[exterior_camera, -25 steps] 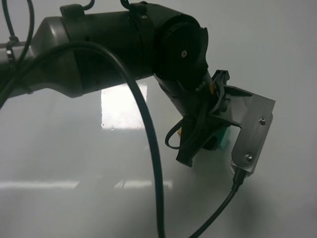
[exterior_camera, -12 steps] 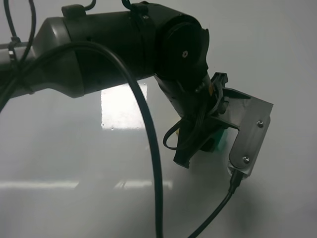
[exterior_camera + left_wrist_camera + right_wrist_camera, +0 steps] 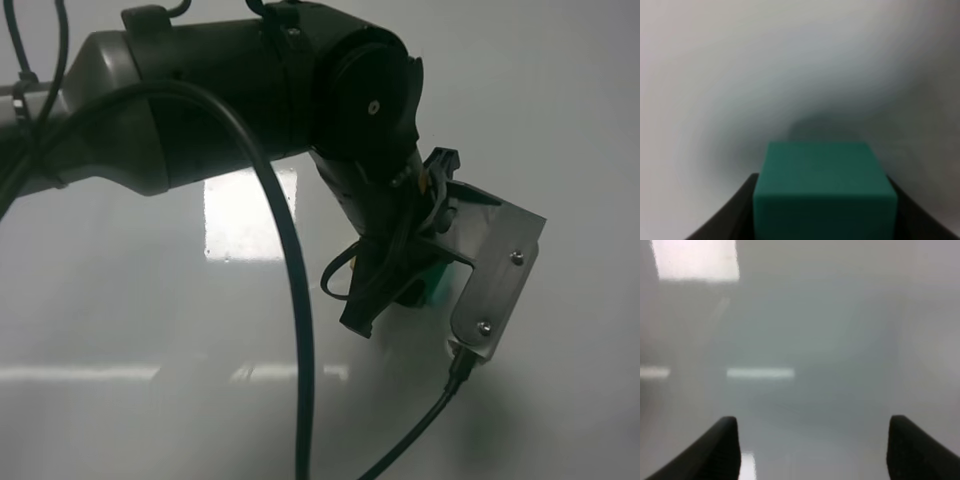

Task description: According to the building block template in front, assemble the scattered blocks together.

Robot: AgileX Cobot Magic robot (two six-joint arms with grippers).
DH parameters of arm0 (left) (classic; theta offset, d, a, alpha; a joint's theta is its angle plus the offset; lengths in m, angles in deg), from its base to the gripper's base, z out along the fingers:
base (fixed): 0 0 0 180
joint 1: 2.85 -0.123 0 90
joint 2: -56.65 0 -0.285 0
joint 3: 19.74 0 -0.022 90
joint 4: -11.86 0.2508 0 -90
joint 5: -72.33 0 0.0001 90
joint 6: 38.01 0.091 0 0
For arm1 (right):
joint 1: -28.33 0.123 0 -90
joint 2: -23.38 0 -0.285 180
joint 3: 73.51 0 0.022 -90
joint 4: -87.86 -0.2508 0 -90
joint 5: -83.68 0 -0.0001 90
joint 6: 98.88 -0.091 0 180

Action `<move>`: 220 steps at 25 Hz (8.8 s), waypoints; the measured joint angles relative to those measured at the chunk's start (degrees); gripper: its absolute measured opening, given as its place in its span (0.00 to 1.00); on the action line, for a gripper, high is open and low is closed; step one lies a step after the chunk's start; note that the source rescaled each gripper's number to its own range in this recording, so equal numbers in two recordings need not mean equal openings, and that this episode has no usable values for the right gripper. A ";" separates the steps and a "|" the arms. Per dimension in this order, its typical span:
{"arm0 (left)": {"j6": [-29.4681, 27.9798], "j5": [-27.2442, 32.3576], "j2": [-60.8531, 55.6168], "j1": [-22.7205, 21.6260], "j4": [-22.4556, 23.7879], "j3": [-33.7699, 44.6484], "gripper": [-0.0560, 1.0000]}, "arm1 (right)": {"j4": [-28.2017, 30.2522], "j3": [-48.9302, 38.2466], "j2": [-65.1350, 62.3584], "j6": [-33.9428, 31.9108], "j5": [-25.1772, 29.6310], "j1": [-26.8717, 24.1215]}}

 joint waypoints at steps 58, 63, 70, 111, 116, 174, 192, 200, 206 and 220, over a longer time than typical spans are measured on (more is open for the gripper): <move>-1.17 0.78 -0.93 -0.94 2.35 -0.01 0.84 | 0.00 0.00 0.00 0.00 0.00 0.00; -1.17 0.78 -0.93 -1.27 2.35 -0.01 0.69 | 0.00 0.00 0.00 0.00 0.00 0.00; -1.17 1.78 -0.93 -1.38 1.68 0.03 0.07 | 0.00 0.00 0.00 0.00 0.00 0.00; -19.43 13.32 -11.60 -19.53 3.40 -5.59 0.07 | 0.00 0.00 0.00 0.00 0.00 0.00; -15.35 13.32 -11.55 -20.23 2.27 -4.51 0.07 | 0.00 0.00 0.00 0.00 0.00 0.00; -34.27 12.90 -36.74 -20.43 17.07 -1.16 0.89 | 0.00 0.00 0.00 0.00 0.00 0.00; -39.89 13.55 -89.38 -75.07 -10.34 56.08 0.81 | 0.00 0.00 0.00 0.00 0.00 0.00; -44.68 13.46 -107.46 -75.53 -21.83 68.95 0.81 | 0.00 0.00 0.00 0.00 0.00 0.00; -54.36 13.13 -110.15 -65.85 -23.38 73.44 0.81 | 0.00 0.00 0.00 0.00 0.00 0.00; -60.30 10.55 -110.22 -59.05 -14.76 78.86 0.76 | 0.00 0.00 0.00 0.00 0.00 0.00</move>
